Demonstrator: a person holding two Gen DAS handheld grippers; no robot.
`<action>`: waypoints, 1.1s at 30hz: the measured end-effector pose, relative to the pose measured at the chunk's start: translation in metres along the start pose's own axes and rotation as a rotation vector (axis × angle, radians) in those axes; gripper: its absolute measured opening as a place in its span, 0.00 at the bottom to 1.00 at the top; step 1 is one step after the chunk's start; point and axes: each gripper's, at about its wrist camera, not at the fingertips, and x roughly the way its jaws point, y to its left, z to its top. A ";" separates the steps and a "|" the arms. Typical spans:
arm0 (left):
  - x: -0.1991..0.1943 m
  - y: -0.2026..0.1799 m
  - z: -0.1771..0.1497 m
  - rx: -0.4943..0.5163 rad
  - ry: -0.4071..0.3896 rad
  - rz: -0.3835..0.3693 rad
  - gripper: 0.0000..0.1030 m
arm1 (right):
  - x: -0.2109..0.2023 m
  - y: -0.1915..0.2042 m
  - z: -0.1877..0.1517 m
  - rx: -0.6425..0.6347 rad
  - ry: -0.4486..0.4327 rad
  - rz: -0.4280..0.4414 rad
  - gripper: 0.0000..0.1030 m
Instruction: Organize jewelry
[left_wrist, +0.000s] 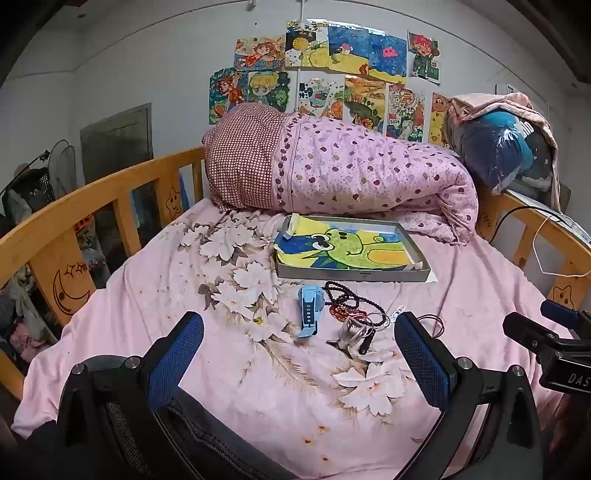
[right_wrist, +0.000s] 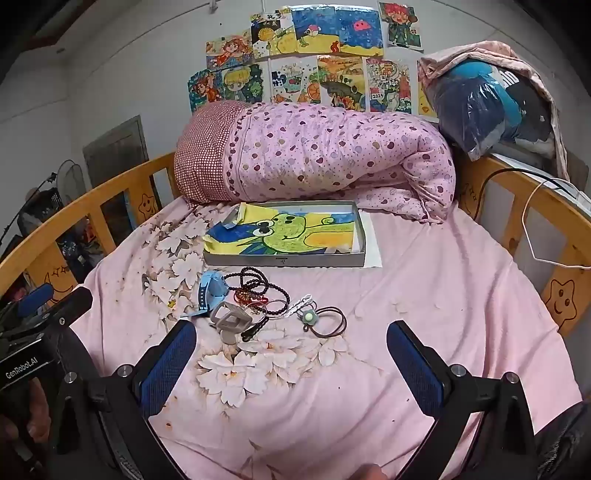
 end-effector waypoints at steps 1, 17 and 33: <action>0.000 0.000 0.000 -0.001 0.000 -0.001 0.98 | 0.000 0.000 0.000 0.000 0.000 0.000 1.00; 0.000 0.000 0.000 -0.008 0.006 -0.006 0.98 | 0.001 0.000 -0.001 -0.003 0.001 -0.003 1.00; 0.006 0.005 -0.002 -0.004 0.012 -0.007 0.98 | 0.001 0.000 0.000 -0.003 0.004 -0.004 1.00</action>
